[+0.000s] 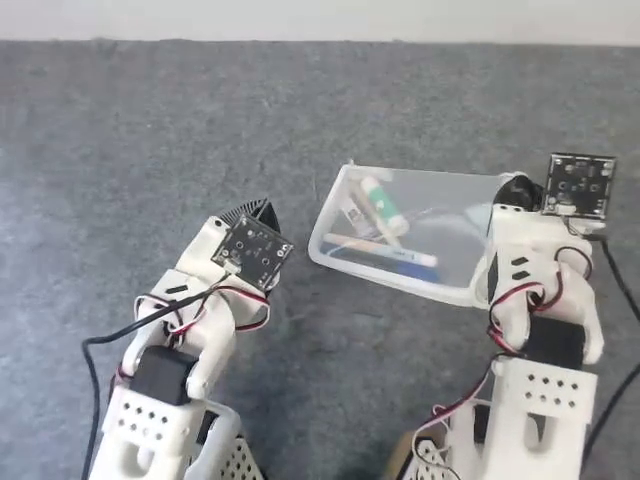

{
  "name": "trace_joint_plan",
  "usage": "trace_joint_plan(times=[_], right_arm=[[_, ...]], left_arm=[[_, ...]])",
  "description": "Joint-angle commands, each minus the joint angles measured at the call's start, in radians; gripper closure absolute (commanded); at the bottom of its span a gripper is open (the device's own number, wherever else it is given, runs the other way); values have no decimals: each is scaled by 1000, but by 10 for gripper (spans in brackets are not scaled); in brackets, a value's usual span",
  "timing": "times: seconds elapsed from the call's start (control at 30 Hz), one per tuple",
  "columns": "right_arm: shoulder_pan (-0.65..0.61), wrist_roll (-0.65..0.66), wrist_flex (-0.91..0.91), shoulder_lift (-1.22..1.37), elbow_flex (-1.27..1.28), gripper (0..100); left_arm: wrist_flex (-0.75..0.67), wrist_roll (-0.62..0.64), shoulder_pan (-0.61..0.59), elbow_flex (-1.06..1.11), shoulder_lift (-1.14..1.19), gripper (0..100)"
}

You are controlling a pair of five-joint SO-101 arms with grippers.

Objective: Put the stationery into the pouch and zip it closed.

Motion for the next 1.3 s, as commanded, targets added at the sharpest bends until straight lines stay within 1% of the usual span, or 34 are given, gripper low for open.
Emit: trace_joint_plan(times=[0.0,0.07,0.1,0.5,0.53,0.7,0.83,0.97,1.1,1.27], right_arm=[[-25,-2,18,-13,-40,889],[-48,-9,24,-15,-40,831],[-54,-5,24,-15,-40,818],[-64,-6,22,-15,-26,830],[-64,-6,22,-15,-26,835],[-68,-11,15,-15,-26,928],[-101,-8,19,-16,-28,950],[-108,-6,15,-16,-29,991],[-108,-12,15,-41,-41,992],[-108,-9,24,-223,-38,992]], left_arm=[[-44,40,-8,-33,-15,989],[-75,66,-15,-27,-15,989],[-81,75,-15,-25,-15,989],[-86,78,-31,-22,-15,989],[-86,78,-31,-22,-15,989],[-86,78,-31,-24,-17,989],[-87,81,-49,-25,-17,989],[-114,146,-109,-31,-17,990],[-143,186,-163,-41,-17,990],[-101,242,-167,-87,-17,990]])
